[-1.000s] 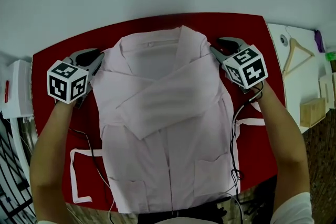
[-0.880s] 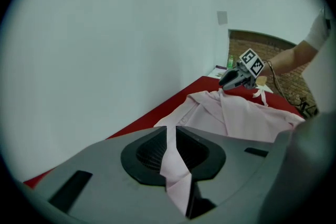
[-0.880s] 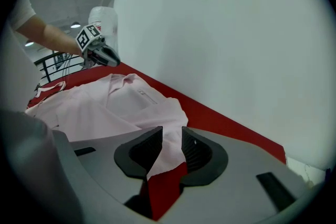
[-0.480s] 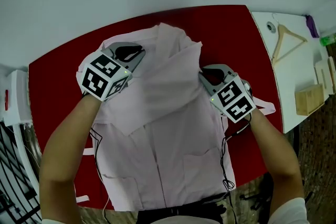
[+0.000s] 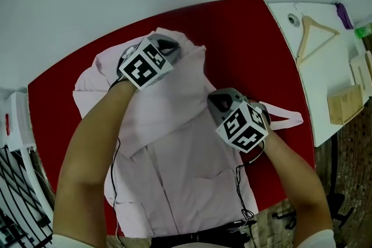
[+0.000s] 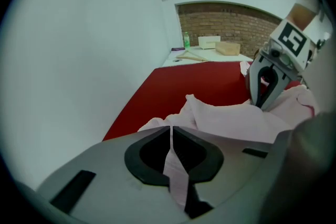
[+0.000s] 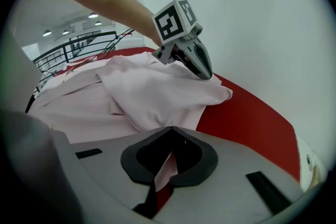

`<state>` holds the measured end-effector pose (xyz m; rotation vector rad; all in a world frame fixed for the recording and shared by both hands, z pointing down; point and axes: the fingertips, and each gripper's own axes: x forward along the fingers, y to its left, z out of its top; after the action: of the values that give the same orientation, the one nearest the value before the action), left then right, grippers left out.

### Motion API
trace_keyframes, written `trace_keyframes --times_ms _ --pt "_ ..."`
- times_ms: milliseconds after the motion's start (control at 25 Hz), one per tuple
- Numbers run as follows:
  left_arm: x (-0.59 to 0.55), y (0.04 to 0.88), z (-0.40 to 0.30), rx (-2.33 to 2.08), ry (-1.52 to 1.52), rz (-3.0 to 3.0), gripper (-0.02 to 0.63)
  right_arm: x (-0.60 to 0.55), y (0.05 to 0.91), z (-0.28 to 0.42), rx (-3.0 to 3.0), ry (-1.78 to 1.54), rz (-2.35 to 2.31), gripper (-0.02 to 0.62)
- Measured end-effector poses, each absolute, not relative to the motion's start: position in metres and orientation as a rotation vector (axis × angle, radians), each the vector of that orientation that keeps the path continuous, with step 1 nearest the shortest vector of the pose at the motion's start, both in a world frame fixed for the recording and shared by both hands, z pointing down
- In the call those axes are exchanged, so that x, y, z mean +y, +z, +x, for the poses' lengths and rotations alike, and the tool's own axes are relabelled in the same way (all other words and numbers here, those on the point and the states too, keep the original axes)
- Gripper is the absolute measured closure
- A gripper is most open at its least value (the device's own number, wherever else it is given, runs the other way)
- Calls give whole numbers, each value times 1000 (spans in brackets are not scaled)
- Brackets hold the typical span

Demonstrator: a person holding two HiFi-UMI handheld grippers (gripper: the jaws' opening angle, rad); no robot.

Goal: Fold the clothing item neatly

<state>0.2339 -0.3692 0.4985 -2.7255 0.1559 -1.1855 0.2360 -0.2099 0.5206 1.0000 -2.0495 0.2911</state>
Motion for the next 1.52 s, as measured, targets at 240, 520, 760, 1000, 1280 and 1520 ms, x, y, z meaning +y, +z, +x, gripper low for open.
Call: trace_keyframes --times_ms 240,520,760,1000,1280,1520 --pt "-385 526 246 156 -1312 -2735 589 -214 520 261 -2036 486 1152 580" --pt "-396 525 247 255 -1290 -2939 588 -212 517 285 -1941 521 1309 581" --pt "-421 517 239 557 -1142 -3003 589 -205 524 333 -1798 611 1507 581" --pt "-390 499 249 214 -1083 -2920 589 -216 481 298 -1976 410 1477 581" --pt "-366 510 260 31 -1151 -2829 595 -212 516 226 -2029 318 1085 581" --pt "-385 519 261 245 -1175 -2865 595 -217 522 266 -1962 555 1267 581"
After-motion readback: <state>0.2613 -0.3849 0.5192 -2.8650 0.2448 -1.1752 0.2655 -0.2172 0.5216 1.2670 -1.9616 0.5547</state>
